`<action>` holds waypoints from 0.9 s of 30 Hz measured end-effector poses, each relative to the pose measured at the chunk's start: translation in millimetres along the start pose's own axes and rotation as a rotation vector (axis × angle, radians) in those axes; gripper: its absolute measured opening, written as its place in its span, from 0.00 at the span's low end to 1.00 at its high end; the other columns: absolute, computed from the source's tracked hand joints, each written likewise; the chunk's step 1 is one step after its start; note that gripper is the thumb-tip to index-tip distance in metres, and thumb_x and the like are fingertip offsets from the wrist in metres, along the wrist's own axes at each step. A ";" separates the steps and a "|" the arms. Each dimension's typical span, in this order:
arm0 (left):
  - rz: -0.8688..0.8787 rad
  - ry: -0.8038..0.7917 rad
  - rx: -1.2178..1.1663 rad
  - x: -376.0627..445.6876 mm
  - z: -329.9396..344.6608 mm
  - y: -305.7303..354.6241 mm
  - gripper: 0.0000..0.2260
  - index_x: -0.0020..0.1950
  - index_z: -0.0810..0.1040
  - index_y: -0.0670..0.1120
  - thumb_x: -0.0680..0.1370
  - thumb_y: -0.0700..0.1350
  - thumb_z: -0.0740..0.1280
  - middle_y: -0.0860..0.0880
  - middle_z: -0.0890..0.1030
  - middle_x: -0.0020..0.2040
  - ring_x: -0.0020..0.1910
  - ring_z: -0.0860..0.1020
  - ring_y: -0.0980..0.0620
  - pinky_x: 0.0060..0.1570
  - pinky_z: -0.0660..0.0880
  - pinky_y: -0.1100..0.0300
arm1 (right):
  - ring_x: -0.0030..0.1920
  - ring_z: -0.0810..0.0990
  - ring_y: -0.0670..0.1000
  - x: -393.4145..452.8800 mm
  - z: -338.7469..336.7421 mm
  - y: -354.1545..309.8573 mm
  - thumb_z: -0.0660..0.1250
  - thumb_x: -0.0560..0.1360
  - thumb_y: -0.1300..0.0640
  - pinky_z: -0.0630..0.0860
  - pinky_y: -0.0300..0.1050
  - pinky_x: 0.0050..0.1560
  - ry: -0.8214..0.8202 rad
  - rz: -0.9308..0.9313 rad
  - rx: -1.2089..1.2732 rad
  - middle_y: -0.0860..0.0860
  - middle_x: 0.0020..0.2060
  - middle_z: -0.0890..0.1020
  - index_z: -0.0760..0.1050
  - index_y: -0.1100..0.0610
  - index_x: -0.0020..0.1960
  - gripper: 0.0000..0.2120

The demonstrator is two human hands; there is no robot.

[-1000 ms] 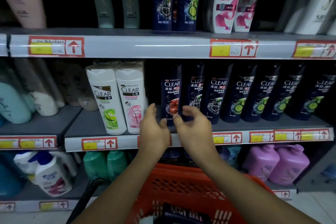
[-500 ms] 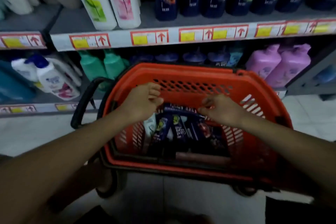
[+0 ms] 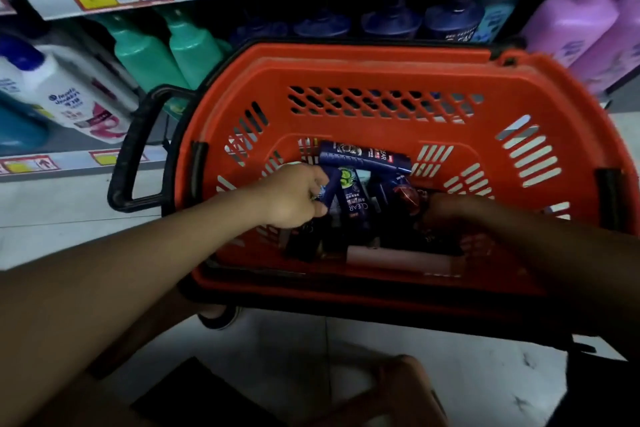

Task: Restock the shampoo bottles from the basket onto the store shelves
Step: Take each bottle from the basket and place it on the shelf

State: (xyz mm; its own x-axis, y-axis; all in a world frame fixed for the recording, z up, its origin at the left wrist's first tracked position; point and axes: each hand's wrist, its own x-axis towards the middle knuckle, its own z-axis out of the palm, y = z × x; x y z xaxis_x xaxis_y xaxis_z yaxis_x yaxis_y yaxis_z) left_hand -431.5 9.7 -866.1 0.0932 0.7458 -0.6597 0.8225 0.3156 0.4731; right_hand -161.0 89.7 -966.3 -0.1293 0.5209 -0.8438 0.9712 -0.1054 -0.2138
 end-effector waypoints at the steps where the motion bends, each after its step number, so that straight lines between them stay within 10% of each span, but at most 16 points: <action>1: 0.013 -0.009 0.010 4.2 0.1 3.9 0.24 0.75 0.68 0.47 0.80 0.43 0.69 0.48 0.74 0.70 0.67 0.74 0.47 0.65 0.72 0.55 | 0.50 0.78 0.52 1.1 -0.8 1.7 0.73 0.76 0.60 0.75 0.44 0.47 -0.051 0.041 0.041 0.52 0.50 0.79 0.74 0.58 0.66 0.20; 6: 0.067 -0.027 0.068 19.6 -1.6 22.0 0.24 0.74 0.68 0.50 0.80 0.43 0.69 0.49 0.74 0.70 0.67 0.74 0.47 0.68 0.72 0.49 | 0.62 0.78 0.56 3.3 2.6 11.8 0.78 0.70 0.60 0.78 0.50 0.63 -0.098 0.062 -0.004 0.56 0.62 0.79 0.72 0.60 0.69 0.30; 15: 0.285 0.075 0.149 14.2 -24.4 63.1 0.27 0.76 0.66 0.51 0.79 0.42 0.70 0.49 0.72 0.73 0.69 0.73 0.49 0.64 0.71 0.56 | 0.47 0.83 0.54 -67.0 -46.0 -9.9 0.78 0.68 0.46 0.75 0.41 0.41 0.289 0.009 -0.295 0.53 0.47 0.84 0.82 0.58 0.56 0.22; 20: 0.432 0.159 0.182 -7.9 -31.1 88.8 0.37 0.81 0.56 0.51 0.77 0.45 0.72 0.49 0.63 0.79 0.77 0.64 0.50 0.71 0.59 0.62 | 0.53 0.81 0.55 -148.4 -109.5 -48.9 0.80 0.62 0.41 0.75 0.43 0.49 0.393 -0.223 -0.650 0.50 0.50 0.82 0.78 0.50 0.54 0.25; 27: 0.610 0.333 -0.025 -33.3 -50.2 113.3 0.23 0.71 0.71 0.55 0.76 0.47 0.72 0.54 0.77 0.68 0.66 0.75 0.54 0.68 0.70 0.59 | 0.38 0.81 0.46 -255.3 -163.8 -92.2 0.85 0.61 0.53 0.79 0.44 0.39 0.487 -0.561 -0.333 0.47 0.40 0.83 0.73 0.46 0.48 0.24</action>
State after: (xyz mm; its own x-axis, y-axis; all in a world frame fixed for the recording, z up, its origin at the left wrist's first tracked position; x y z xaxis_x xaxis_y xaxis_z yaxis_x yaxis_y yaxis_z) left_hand -369.7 50.1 -761.3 0.3546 0.9331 -0.0593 0.6641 -0.2067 0.7185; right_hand -184.7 105.2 -650.5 -0.5875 0.7392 -0.3294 0.8060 0.4983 -0.3193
